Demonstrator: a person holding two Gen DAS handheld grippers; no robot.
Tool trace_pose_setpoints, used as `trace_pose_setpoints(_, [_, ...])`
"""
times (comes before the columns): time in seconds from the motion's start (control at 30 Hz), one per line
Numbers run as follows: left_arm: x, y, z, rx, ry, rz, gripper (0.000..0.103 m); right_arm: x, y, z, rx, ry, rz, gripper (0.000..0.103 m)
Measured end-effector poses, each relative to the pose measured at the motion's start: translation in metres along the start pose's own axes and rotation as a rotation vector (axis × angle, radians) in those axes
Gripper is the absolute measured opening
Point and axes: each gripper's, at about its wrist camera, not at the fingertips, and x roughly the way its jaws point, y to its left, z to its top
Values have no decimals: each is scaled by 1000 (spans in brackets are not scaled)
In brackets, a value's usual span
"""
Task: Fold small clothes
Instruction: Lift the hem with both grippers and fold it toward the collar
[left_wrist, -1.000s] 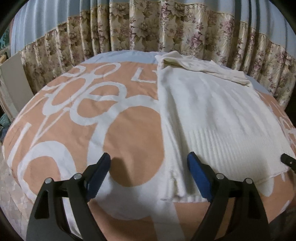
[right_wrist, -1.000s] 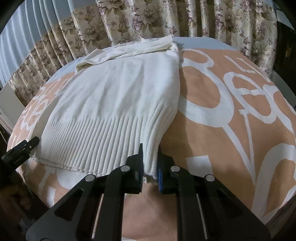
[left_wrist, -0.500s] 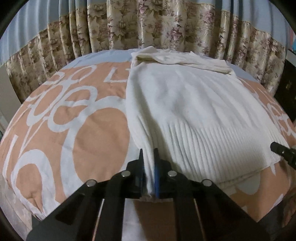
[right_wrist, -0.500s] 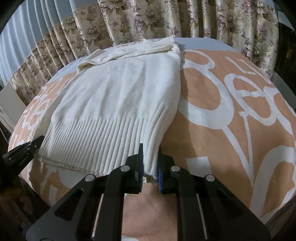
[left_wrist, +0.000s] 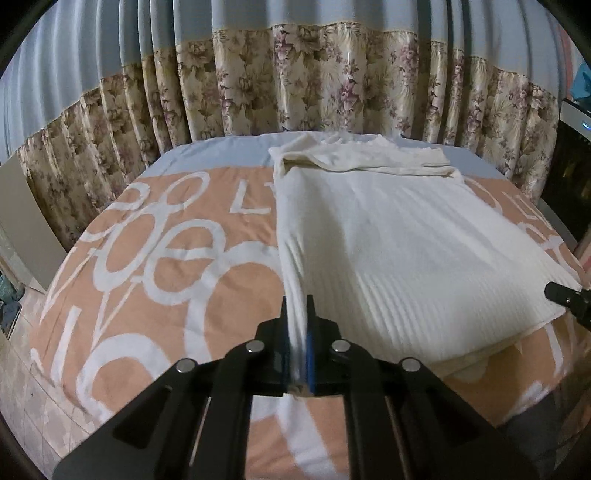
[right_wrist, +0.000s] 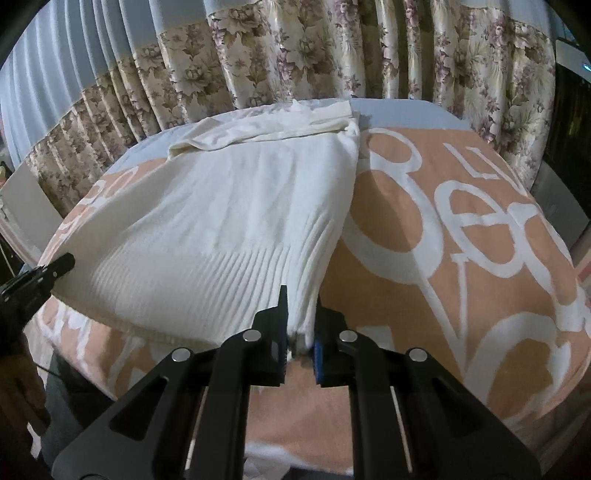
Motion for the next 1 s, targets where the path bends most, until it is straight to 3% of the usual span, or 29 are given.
trace_pose_setpoints(0.13, [-6, 0, -9, 18, 26, -4, 6, -16, -3, -8, 1, 13, 5, 10])
trace_pose_setpoints(0.27, [1, -1, 3, 3, 20, 6, 6, -18, 4, 4, -3, -3, 0, 10])
trace_pose_setpoints(0.57, [27, 0, 88, -18, -71, 23, 6, 3, 4, 85, 2, -38, 29, 10])
trace_pose_setpoints(1.0, [132, -5, 186, -40, -53, 62, 6, 85, -17, 191, 30, -20, 33, 11])
